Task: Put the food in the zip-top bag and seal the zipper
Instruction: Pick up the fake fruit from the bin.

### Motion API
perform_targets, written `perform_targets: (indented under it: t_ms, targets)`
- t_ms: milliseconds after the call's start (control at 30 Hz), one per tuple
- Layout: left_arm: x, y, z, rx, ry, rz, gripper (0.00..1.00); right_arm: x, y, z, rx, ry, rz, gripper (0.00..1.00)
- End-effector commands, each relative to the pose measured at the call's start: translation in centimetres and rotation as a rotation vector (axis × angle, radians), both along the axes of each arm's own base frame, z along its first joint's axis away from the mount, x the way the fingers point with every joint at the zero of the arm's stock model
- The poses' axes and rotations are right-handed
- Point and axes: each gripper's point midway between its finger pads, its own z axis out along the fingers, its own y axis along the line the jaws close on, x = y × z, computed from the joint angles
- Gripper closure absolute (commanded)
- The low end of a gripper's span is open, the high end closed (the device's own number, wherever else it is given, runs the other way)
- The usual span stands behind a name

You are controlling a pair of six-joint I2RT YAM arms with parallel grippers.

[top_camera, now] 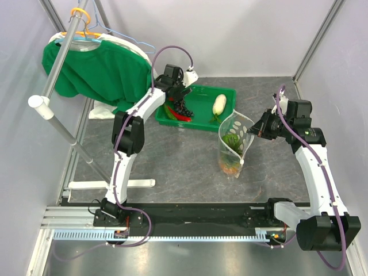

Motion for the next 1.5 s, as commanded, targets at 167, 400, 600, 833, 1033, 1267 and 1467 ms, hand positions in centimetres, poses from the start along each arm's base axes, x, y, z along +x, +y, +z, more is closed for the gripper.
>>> perform_targets:
  t_ms: [167,400,600,833,1033,1267,1467]
  targets:
    - [0.0,0.3,-1.4,0.075,-0.009,-0.088,0.14,0.5,0.0,0.4,-0.007,-0.036,0.005,1.0]
    - [-0.2,0.8,-4.4,0.125,0.04,-0.08,0.13,0.6,-0.1,0.4,-0.011,-0.037,0.004,1.0]
    - [0.9,1.6,-5.4,0.196,0.024,-0.06,0.14,0.6,-0.1,0.3,-0.013,-0.036,0.002,1.0]
    - [0.8,0.6,-3.3,0.15,0.0,-0.089,0.27,0.5,-0.2,0.3,-0.013,-0.035,0.0,1.0]
    - [-1.6,-1.8,2.4,0.09,-0.056,-0.157,0.48,0.5,-0.1,0.5,-0.013,-0.042,0.002,1.0]
    - [-5.3,-4.7,8.5,0.079,-0.139,-0.223,0.53,0.5,-0.1,0.5,-0.009,-0.044,0.001,1.0]
    - [-9.2,-5.8,15.0,-0.061,-0.175,-0.266,0.54,0.5,0.0,0.5,-0.002,-0.047,0.003,1.0]
